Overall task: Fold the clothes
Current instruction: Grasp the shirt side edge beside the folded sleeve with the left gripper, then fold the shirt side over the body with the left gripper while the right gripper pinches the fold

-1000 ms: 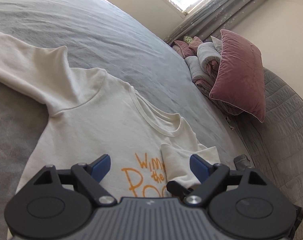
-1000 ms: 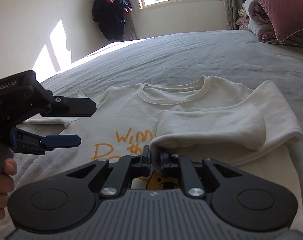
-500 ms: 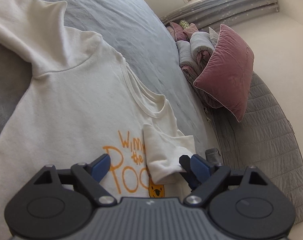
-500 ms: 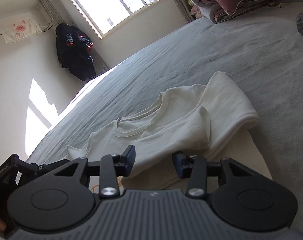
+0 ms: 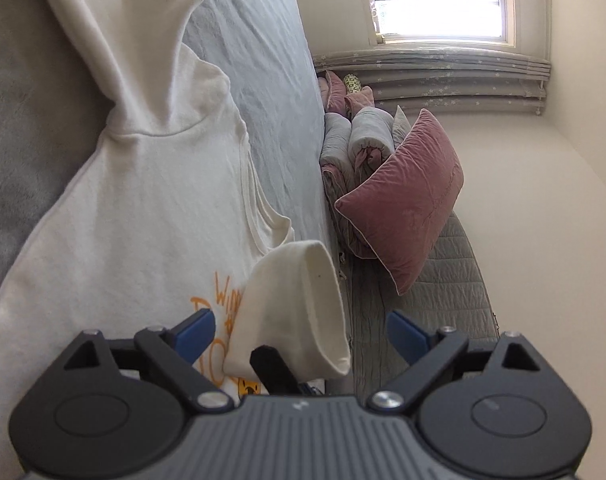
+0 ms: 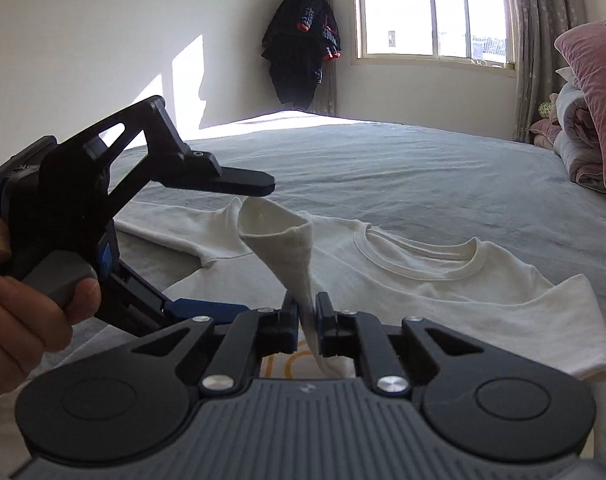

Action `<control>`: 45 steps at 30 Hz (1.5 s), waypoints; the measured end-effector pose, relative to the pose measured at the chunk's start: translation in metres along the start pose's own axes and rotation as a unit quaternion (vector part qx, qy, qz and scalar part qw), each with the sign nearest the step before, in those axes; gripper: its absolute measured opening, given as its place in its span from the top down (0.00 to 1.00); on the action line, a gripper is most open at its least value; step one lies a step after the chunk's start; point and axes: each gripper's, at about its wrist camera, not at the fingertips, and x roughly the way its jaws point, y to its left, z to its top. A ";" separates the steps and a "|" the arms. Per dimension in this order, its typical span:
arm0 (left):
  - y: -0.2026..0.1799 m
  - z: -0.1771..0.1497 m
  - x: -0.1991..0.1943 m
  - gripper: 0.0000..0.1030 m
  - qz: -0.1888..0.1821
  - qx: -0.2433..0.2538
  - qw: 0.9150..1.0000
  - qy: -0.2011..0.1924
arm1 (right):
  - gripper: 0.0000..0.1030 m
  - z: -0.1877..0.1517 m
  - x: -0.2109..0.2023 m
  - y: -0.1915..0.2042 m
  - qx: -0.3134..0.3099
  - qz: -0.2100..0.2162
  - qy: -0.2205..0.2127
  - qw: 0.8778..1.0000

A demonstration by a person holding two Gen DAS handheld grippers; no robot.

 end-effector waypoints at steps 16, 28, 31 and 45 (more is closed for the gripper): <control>-0.032 -0.016 0.017 0.90 0.205 0.153 0.966 -0.037 | 0.46 -0.014 0.013 0.007 -0.071 -0.042 0.056 0.995; -0.111 -0.002 0.022 0.93 0.219 0.365 0.896 -0.126 | 0.36 -0.012 0.025 -0.059 -0.162 -0.213 0.055 0.962; -0.110 0.012 0.016 0.93 0.225 0.366 0.892 -0.140 | 0.36 -0.014 0.031 -0.078 -0.155 -0.236 0.056 0.958; -0.025 0.056 0.002 0.91 0.284 0.260 0.908 -0.166 | 0.38 -0.026 0.022 -0.114 -0.116 -0.322 0.088 0.935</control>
